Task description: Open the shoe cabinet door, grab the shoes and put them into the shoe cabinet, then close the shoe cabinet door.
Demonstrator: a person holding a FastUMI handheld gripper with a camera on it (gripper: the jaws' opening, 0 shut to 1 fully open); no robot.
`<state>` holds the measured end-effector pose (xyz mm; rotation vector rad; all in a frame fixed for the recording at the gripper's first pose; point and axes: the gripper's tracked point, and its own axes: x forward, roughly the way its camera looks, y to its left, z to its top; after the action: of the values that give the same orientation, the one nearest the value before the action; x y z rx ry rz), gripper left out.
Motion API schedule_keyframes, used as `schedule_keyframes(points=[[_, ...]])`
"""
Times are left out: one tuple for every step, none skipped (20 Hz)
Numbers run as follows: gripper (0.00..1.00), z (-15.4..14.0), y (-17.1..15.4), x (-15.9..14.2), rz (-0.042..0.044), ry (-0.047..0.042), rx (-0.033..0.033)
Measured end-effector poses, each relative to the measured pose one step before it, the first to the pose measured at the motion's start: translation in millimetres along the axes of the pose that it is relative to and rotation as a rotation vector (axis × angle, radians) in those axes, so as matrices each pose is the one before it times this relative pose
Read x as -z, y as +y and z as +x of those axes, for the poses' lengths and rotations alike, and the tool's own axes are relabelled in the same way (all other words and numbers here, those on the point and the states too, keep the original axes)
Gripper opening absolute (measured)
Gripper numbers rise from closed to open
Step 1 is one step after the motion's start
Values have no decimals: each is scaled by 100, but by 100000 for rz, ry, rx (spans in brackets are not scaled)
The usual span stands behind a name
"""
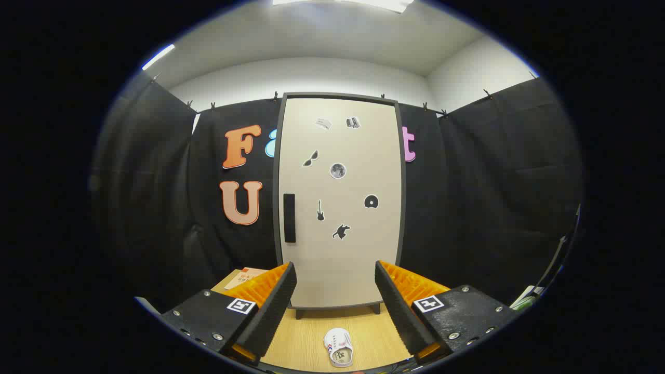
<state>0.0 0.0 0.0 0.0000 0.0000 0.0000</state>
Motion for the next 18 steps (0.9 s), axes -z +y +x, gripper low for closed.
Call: schedule_keyframes(points=[[95,15,-48,-27,-95,-84,303],[95,22,63,-23,-6,147,195],[95,102,51,133,84,304,-50],[95,41,87,38,76,277,-220],[95,-20,27,124,-97,651,-85],[95,30,81,41,-114,193,-63],[95,-30,75,-38,-31,-146,-215],[95,96,86,76,17,324,-13],[95,24,51,-29,-136,-74,-85],[95,1,46,10,-142,122,88],[95,63,84,83,3,155,-69],[95,84,58,-20,20,143,-161],[95,-66,37,106,-39,197,-125],[95,43,-16,7,-56,34,66],[95,103,197,85,11,120,-125],[95,15,3,-26,74,77,-36],[95,65,-9,-2,-84,124,-86],[95,73,85,37,-93,125,-44]])
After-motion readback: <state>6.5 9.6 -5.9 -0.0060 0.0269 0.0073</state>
